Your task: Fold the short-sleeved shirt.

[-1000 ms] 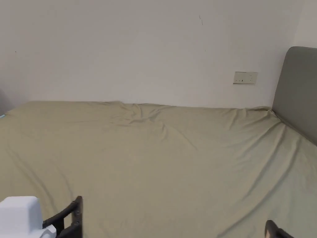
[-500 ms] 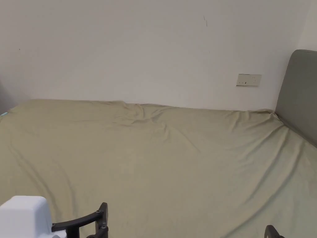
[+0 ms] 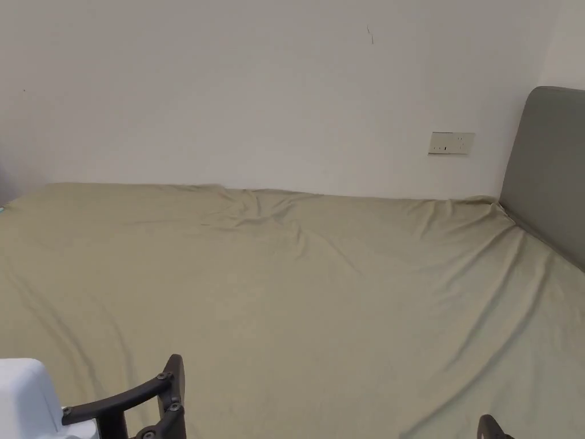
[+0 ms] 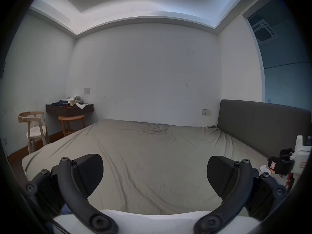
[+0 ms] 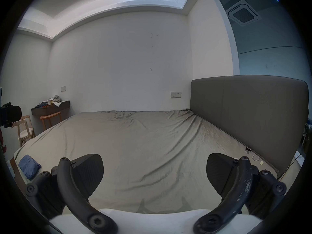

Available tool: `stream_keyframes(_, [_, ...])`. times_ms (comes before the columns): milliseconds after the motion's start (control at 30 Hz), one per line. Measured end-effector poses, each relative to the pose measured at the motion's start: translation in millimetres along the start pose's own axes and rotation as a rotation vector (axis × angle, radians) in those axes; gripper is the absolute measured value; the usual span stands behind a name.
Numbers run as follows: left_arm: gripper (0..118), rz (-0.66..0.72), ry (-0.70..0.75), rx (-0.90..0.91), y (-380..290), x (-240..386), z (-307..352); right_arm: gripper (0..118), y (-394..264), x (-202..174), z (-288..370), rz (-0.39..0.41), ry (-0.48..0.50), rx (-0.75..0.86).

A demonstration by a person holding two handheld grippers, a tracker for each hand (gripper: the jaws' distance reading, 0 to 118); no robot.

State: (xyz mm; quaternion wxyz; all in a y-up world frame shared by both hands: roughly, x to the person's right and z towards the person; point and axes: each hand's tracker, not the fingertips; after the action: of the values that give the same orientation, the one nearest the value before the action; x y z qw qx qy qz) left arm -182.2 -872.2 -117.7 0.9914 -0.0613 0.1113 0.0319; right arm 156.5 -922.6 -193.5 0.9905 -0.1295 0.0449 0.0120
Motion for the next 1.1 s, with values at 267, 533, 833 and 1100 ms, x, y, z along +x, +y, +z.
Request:
stream_keyframes(267, [118,-0.050,-0.018,-0.030,-5,4,-4,118,4,-4,4,0.006,0.023,0.022])
stream_keyframes(533, [118,-0.066,-0.014,-0.053,-6,3,-6,118,10,-4,9,0.015,0.026,0.057])
stream_keyframes(833, [118,-0.045,0.002,-0.088,-5,0,-13,118,13,-6,11,0.021,0.026,0.075])
stream_keyframes(1100, [118,0.001,0.026,-0.118,-3,-8,-17,118,14,-8,10,0.024,0.032,0.077])
